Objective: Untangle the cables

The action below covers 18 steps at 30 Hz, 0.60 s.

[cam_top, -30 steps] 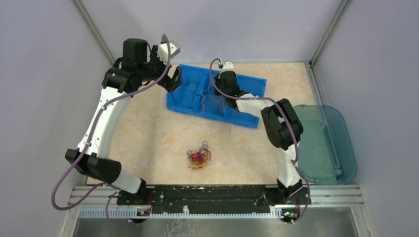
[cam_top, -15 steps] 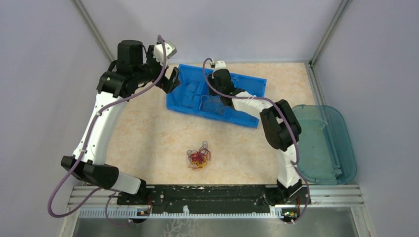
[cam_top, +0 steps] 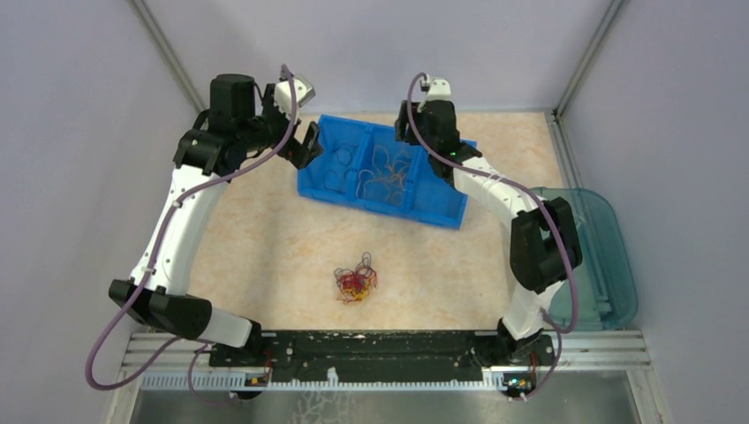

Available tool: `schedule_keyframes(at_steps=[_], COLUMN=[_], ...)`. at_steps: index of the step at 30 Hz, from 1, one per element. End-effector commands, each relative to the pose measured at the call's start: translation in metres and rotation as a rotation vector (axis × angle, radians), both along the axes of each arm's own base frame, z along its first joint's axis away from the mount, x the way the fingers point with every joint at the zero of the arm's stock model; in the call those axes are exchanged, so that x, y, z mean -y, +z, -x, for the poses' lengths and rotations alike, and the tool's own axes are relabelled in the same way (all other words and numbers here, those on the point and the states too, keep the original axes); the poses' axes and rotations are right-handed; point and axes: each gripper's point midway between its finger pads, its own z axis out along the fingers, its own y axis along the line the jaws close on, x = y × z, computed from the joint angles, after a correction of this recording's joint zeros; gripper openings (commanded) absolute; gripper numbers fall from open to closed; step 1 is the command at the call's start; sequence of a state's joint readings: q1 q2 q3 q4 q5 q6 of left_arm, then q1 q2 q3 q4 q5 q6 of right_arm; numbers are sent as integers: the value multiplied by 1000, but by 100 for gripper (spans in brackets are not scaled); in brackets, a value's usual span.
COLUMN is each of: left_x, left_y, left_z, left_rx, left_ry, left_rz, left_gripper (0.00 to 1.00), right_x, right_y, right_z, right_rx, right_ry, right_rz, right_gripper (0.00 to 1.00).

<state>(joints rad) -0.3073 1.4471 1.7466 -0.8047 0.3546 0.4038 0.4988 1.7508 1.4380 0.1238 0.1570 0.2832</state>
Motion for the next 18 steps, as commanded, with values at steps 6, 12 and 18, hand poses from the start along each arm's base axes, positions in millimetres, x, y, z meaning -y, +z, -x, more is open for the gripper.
schedule_keyframes(at_steps=[6,12,18], left_x=[4,4,4], left_y=[11,14,18], left_z=[1,0,1], left_rx=[54,65,75], left_ry=[-17,-16,-19], left_rz=[42,44,52], left_gripper=[100,100,100], right_x=[59,52,51], right_y=[-68,-84,-99], right_z=[-15,-25,-37], right_rx=[-158,-177,-190], right_ry=[-122,-111,-115], right_rz=[-19,-19,17], right_gripper=[57,50,44])
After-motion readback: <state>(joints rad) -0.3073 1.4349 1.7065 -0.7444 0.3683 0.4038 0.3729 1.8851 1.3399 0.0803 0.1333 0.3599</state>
